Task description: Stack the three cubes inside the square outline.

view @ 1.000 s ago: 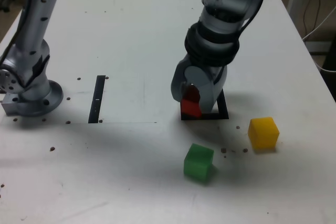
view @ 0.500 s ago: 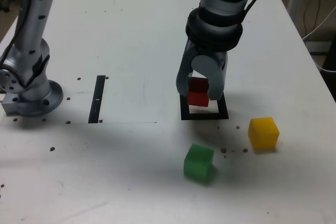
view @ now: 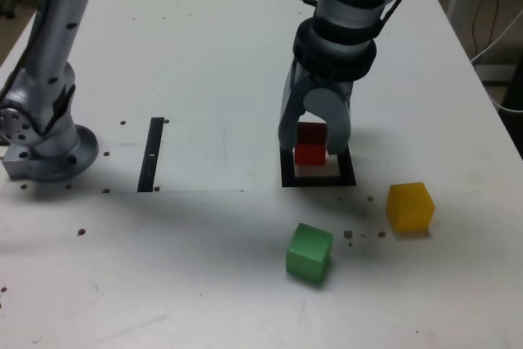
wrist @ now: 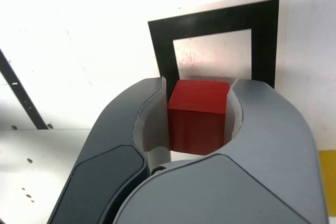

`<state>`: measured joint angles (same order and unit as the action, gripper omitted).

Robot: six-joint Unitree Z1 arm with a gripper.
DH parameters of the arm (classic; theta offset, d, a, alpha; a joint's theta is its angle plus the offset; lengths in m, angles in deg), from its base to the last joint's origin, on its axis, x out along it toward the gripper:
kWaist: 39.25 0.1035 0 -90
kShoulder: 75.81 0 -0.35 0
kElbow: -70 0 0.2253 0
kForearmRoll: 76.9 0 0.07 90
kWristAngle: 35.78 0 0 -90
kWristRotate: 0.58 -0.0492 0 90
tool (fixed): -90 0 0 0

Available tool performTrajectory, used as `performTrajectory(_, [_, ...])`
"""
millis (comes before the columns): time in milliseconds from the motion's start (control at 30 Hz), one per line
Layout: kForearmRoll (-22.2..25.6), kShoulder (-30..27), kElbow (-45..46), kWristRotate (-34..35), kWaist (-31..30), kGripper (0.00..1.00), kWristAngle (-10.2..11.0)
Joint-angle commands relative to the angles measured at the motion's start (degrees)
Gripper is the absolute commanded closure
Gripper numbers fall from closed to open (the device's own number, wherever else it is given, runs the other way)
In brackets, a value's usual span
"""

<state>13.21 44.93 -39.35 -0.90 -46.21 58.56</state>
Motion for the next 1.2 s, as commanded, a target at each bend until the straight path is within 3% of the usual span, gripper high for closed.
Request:
performTrajectory(0, [-0.5,0.5,0.5,0.1,0.4,0.83,-0.1])
performTrajectory(267, [-2.2,1.0,1.5,0.1,1.1,0.80,-0.2])
performTrajectory(567, [-2.2,1.7,0.8,-0.3,1.6,0.67,0.2])
performTrajectory(700, [-2.0,1.8,0.9,-0.3,1.6,0.51,-0.1])
performTrajectory(900, [-2.2,1.5,1.0,-0.3,1.7,0.10,0.5])
performTrajectory(1033, [-2.1,1.3,1.0,0.1,1.8,0.01,1.3])
performTrajectory(1167, [-2.1,0.9,1.0,0.2,1.8,0.01,1.6])
